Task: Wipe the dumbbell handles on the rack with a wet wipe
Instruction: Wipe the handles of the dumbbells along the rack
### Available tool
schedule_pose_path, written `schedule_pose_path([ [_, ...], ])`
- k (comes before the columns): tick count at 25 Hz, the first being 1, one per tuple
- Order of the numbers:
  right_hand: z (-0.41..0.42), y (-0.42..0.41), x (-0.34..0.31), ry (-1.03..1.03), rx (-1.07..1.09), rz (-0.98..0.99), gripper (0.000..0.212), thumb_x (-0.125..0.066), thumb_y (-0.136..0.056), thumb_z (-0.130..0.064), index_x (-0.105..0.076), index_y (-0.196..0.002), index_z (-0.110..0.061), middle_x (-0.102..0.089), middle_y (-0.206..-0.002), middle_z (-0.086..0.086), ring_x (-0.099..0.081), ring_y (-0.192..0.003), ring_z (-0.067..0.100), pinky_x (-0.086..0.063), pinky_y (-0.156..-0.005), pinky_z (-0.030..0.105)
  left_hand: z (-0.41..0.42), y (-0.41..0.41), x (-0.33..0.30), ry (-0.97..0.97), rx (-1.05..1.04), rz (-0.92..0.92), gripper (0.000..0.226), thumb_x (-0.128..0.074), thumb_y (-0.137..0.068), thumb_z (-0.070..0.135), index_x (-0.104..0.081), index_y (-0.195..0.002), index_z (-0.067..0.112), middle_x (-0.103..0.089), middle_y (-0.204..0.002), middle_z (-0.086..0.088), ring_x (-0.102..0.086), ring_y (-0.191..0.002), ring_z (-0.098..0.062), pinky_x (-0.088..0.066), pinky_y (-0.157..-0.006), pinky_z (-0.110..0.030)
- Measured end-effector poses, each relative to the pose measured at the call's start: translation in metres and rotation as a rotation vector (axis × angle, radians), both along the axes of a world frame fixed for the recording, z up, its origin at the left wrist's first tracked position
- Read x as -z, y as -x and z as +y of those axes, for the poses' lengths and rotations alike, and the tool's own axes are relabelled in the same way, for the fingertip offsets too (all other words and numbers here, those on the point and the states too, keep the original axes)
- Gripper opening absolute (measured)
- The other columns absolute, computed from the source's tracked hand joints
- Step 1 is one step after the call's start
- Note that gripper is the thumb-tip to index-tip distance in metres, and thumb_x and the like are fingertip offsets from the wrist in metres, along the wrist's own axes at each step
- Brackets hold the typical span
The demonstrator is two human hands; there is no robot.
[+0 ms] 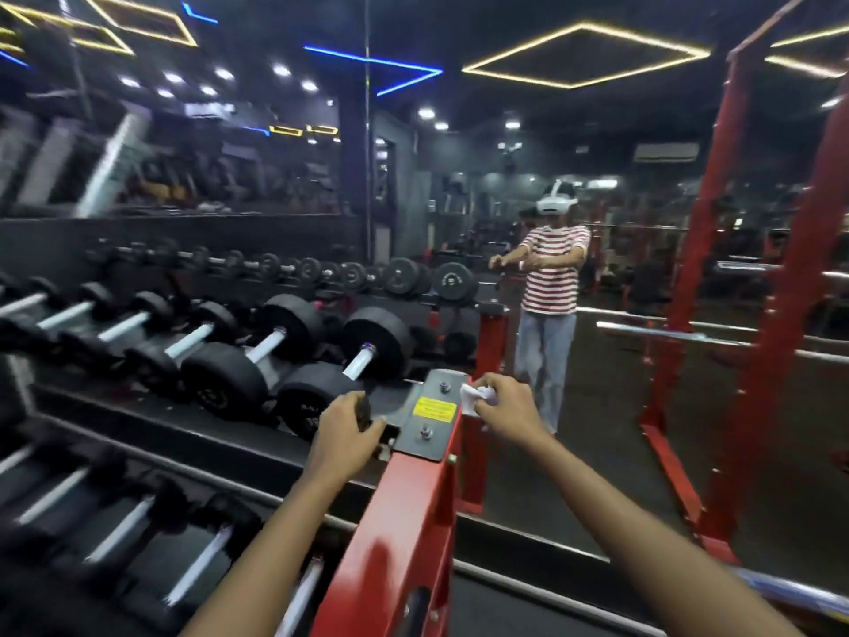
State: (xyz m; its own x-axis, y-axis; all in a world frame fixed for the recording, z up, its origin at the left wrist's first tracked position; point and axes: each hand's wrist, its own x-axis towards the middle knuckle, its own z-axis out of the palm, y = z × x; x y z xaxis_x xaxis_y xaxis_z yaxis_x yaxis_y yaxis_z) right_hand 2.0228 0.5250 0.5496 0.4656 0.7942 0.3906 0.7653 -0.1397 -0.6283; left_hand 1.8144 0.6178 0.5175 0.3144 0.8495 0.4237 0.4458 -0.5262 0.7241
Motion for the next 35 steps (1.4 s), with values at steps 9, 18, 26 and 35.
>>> schedule_pose_path([
  [9, 0.147, -0.005, 0.027, -0.001, -0.361, -0.201, 0.019, -0.059, -0.085, -0.038, -0.056, -0.1, -0.026, -0.069, -0.09, 0.001, -0.063, -0.085, 0.025, -0.048, -0.07, 0.035, 0.103, -0.003, 0.004, -0.065, -0.305, 0.07, 0.061, -0.069, -0.082, 0.037, -0.05, -0.129, 0.002, -0.054, -0.127, -0.014, -0.051, -0.117, -0.027, -0.038, -0.097, -0.031],
  [18, 0.282, -0.042, 0.013, -0.166, -0.499, -0.159, 0.006, -0.063, -0.083, -0.016, -0.061, -0.077, -0.015, -0.069, -0.073, 0.004, -0.065, -0.074, 0.023, -0.047, -0.062, 0.036, 0.153, -0.047, 0.037, -0.216, -0.475, 0.588, 0.111, -0.024, -0.075, 0.088, -0.049, -0.132, -0.005, -0.051, -0.135, -0.02, -0.052, -0.123, -0.031, -0.035, -0.105, -0.043],
  [26, 0.324, -0.002, 0.075, -0.39, -0.994, -0.752, 0.021, -0.045, -0.075, -0.023, -0.066, -0.076, -0.022, -0.061, -0.073, -0.009, -0.051, -0.076, 0.01, -0.042, -0.051, 0.021, 0.148, -0.064, 0.053, -0.3, -0.714, 0.478, 0.096, 0.001, -0.085, 0.076, -0.015, -0.15, 0.007, -0.016, -0.157, -0.005, -0.011, -0.145, -0.015, 0.001, -0.119, -0.028],
  [35, 0.33, -0.026, 0.093, -0.576, -1.215, -0.85, 0.046, -0.049, -0.073, -0.026, -0.064, -0.112, -0.006, -0.065, -0.105, 0.004, -0.06, -0.087, 0.021, -0.054, -0.076, 0.03, 0.154, -0.079, 0.062, -0.283, -0.892, 0.321, 0.057, -0.017, -0.096, 0.038, -0.041, -0.141, 0.012, -0.04, -0.147, 0.001, -0.029, -0.139, -0.009, -0.009, -0.118, -0.024],
])
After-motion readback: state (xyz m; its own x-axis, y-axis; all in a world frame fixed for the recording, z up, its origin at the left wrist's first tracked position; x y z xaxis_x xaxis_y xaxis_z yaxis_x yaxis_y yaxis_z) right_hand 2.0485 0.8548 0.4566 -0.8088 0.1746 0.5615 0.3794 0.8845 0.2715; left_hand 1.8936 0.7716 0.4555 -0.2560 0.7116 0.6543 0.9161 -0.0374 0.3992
